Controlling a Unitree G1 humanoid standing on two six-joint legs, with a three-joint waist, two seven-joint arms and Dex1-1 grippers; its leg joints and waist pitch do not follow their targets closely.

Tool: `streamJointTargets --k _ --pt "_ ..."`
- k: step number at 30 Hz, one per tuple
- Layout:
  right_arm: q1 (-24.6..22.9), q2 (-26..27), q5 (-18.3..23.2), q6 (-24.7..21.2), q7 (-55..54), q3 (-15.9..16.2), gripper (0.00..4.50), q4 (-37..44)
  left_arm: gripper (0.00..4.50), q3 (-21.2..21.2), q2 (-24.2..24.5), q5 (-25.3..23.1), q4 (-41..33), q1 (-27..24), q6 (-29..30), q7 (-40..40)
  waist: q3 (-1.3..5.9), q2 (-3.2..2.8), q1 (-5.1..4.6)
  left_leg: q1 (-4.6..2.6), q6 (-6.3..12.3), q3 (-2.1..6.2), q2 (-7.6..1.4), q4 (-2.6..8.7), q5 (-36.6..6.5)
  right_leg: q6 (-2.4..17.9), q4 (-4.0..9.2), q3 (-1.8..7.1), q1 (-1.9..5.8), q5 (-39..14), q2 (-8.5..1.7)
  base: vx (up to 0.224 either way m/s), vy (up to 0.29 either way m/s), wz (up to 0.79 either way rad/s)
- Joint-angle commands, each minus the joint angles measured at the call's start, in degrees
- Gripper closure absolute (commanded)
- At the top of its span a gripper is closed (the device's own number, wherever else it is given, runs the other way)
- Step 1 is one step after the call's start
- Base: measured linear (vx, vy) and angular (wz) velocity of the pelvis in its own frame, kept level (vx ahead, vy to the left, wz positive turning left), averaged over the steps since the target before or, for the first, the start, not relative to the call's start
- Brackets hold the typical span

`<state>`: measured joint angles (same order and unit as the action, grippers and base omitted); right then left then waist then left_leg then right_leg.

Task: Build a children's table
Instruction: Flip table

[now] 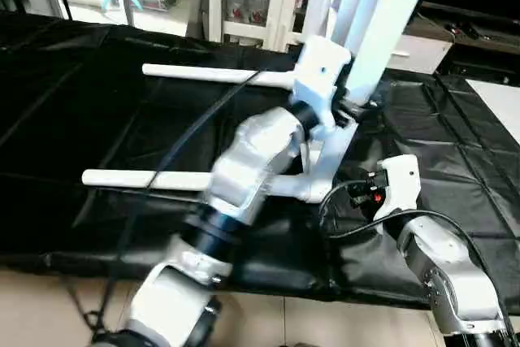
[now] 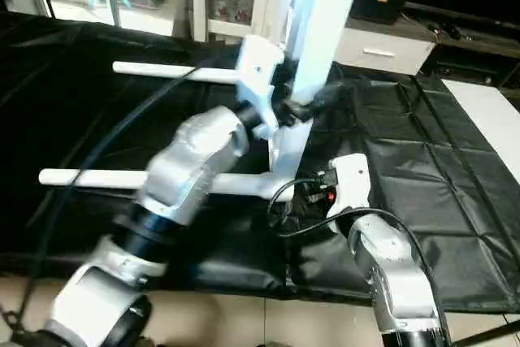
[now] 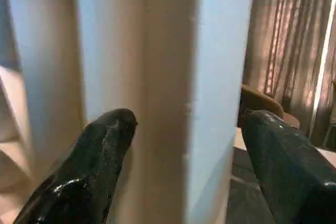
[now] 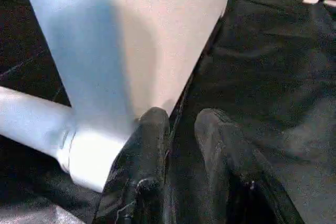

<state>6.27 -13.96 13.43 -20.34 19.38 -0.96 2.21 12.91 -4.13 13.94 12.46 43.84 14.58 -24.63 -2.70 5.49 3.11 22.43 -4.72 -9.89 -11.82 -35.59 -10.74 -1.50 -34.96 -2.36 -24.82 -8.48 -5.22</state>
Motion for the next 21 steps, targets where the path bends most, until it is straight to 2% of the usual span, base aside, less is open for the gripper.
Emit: streamJointTargets --k 1,2,5,8,10,11,12,13,15,16,18,19,20,21 --pt "-0.6 0.0 0.6 1.0 0.1 -1.1 3.46 1.5 0.72 -1.5 0.7 0.9 -2.7 -0.8 0.0 -1.8 3.66 -0.29 0.27 -0.49 -0.25 0.11 -0.73 4.96 -15.2 7.4 4.33 1.08 3.29 -15.1 -1.66 0.000 0.000 0.00" --pt "-0.7 0.6 1.2 1.7 0.4 -1.4 3.46 2.0 0.72 -2.6 2.3 3.3 -7.0 -2.6 1.8 -3.6 3.73 -0.45 0.32 -0.71 -0.27 0.12 -0.79 4.91 -15.3 7.8 4.15 1.10 3.21 -14.6 -1.70 0.000 0.000 0.00" --pt "-0.7 1.1 2.2 2.5 1.2 -1.6 3.46 2.8 0.72 -3.3 4.2 6.0 -12.1 -5.1 4.2 -5.4 3.68 -0.75 0.32 -0.93 -0.59 0.08 -0.95 4.99 -15.7 8.5 3.84 1.15 3.12 -13.5 -1.53 0.000 0.000 0.00" --pt "-0.9 1.2 3.2 3.3 2.4 -1.7 3.46 3.6 0.72 -3.4 7.0 8.3 -17.2 -8.3 7.0 -7.4 3.45 -0.93 0.21 -0.93 -0.92 -0.03 -0.92 5.20 -16.7 8.2 3.96 1.20 2.91 -14.1 -1.33 0.000 0.000 0.00" --pt "-1.0 1.2 3.5 3.7 2.8 -1.8 3.46 3.7 0.72 -3.5 8.0 8.4 -18.3 -9.3 7.6 -7.7 3.41 -1.07 0.21 -1.14 -1.32 -0.04 -0.87 5.22 -17.7 7.6 4.15 1.20 2.72 -15.5 -1.24 0.000 0.000 0.00" --pt "-1.2 1.2 3.7 4.3 3.1 -1.9 3.46 3.8 0.72 -4.0 9.5 8.3 -19.8 -10.8 8.4 -8.0 3.30 -1.00 0.08 -0.96 -1.62 0.04 -0.87 5.35 -18.6 7.0 4.27 1.20 2.80 -16.8 -1.30 0.000 0.000 0.00" --pt "-1.4 1.3 3.9 4.8 3.3 -2.0 3.46 3.9 0.72 -4.5 10.9 8.1 -21.0 -12.2 9.1 -8.2 3.34 -1.27 0.26 -1.09 -1.87 0.10 -0.84 5.34 -19.0 6.7 4.27 1.18 2.76 -17.4 -1.36 0.000 0.000 0.00" --pt "-1.4 1.3 3.9 4.8 3.3 -2.0 3.46 3.9 0.72 -4.5 10.9 8.1 -21.0 -12.2 9.1 -8.2 3.19 -1.10 0.09 -0.93 -1.97 0.14 -0.90 5.46 -19.6 6.3 4.41 1.23 2.76 -18.3 -1.44 0.000 0.000 0.00" --pt "-1.5 1.5 3.9 5.5 3.3 -2.2 3.46 4.1 0.72 -5.1 12.3 7.7 -22.1 -13.4 9.6 -8.2 3.23 -1.25 -0.08 -1.08 -2.34 0.16 -0.73 5.42 -20.5 5.1 4.65 1.21 2.51 -21.0 -1.33 0.000 0.000 0.00" --pt "-1.8 2.3 4.0 7.4 3.1 -2.7 3.46 4.7 0.72 -7.0 15.0 6.4 -23.7 -15.6 10.3 -7.2 3.27 -1.71 0.05 -1.09 -2.54 0.33 -0.74 5.46 -20.7 4.9 4.55 1.18 2.53 -21.0 -1.39 0.000 0.000 0.00" --pt "-2.0 3.0 4.3 8.8 3.1 -3.0 3.46 5.4 0.72 -9.0 17.0 5.4 -25.0 -17.4 10.9 -6.0 3.14 -1.15 -0.36 -0.82 -2.56 0.37 -0.81 5.62 -21.5 4.4 4.65 1.12 2.56 -22.3 -1.41 0.000 0.000 0.00" --pt "-2.1 3.2 4.4 9.1 3.1 -3.1 3.46 5.5 0.72 -9.4 17.4 5.3 -25.5 -17.7 11.1 -5.7 3.11 -1.30 -0.47 -0.84 -2.56 0.43 -0.80 5.66 -21.5 4.3 4.61 1.13 2.53 -22.7 -1.44 0.000 0.000 0.00" --pt "-2.6 3.3 4.4 10.3 3.1 -3.2 3.46 6.2 0.72 -10.9 18.7 5.6 -27.2 -19.3 12.3 -4.7 3.19 -1.27 -0.56 -1.16 -2.61 0.43 -0.87 5.54 -21.4 4.3 4.49 1.17 2.26 -22.7 -1.42 0.000 0.000 0.00" --pt "-2.9 3.3 4.3 10.9 3.2 -3.2 3.46 6.4 0.72 -11.4 19.2 5.9 -28.1 -20.0 13.0 -4.4 3.04 -1.31 -0.71 -0.98 -2.58 0.43 -0.86 5.69 -21.4 4.3 4.57 1.17 2.28 -22.7 -1.33 0.000 0.000 0.00"
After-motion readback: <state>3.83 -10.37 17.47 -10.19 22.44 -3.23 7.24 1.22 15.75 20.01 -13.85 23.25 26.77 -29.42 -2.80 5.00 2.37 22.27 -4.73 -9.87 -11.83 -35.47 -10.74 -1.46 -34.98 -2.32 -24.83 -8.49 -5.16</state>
